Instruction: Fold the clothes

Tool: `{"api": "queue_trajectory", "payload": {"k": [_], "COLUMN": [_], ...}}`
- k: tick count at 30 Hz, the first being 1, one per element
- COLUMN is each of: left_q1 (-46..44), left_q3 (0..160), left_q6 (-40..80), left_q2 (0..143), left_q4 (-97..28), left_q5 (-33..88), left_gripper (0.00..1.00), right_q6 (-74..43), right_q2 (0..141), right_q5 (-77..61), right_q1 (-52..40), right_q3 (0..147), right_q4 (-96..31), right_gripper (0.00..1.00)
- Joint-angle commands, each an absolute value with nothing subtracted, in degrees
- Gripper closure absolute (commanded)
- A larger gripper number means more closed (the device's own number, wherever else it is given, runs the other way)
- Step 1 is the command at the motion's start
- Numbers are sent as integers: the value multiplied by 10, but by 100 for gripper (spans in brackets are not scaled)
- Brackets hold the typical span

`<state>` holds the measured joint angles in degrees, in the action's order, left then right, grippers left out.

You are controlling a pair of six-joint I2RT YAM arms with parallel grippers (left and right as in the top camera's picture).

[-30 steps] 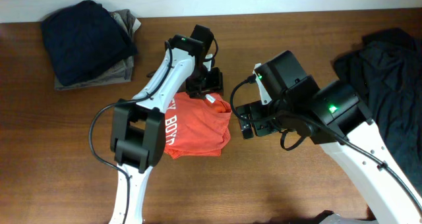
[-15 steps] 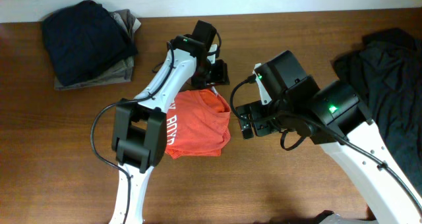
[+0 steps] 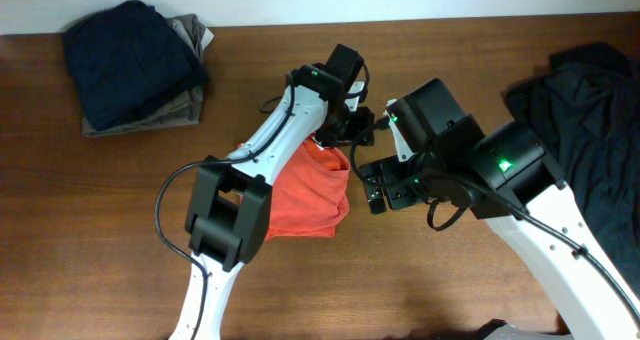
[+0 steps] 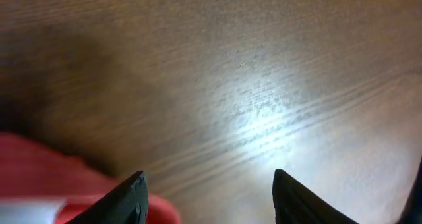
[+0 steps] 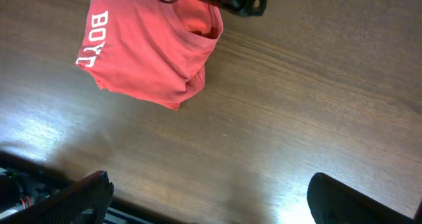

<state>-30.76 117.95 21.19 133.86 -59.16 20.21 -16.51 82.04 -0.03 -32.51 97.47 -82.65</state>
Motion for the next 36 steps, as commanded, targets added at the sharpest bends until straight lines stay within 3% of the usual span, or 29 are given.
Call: {"api": "queue_trajectory", "payload": {"k": [1, 3, 7, 9, 20, 26, 36], "left_q1": [-285, -278, -257, -239, -73, -13, 1], "left_q3": [1187, 1187, 1187, 1187, 1116, 953, 736], "left_q6": [127, 95, 94, 85, 48, -36, -88], "left_q2": [1228, 1180, 1110, 1090, 1079, 1079, 1079], "left_q4": [-616, -654, -753, -788, -901, -811, -625], "left_q5": [217, 197, 67, 62, 73, 240, 313], "left_gripper": [40, 37, 23, 16, 13, 14, 14], "right_q6": [-170, -170, -170, -170, -170, -170, -170], "right_q2": [821, 821, 821, 821, 841, 850, 854], "right_q5": [1, 3, 3, 3, 2, 3, 3], "right_q1": [-328, -328, -328, -328, -328, -328, -328], "right_q3": [973, 973, 973, 973, 973, 973, 973], "right_q4": [-823, -821, -821, -819, -824, -821, -818], "right_gripper": [1, 1, 1, 1, 1, 1, 1]}}
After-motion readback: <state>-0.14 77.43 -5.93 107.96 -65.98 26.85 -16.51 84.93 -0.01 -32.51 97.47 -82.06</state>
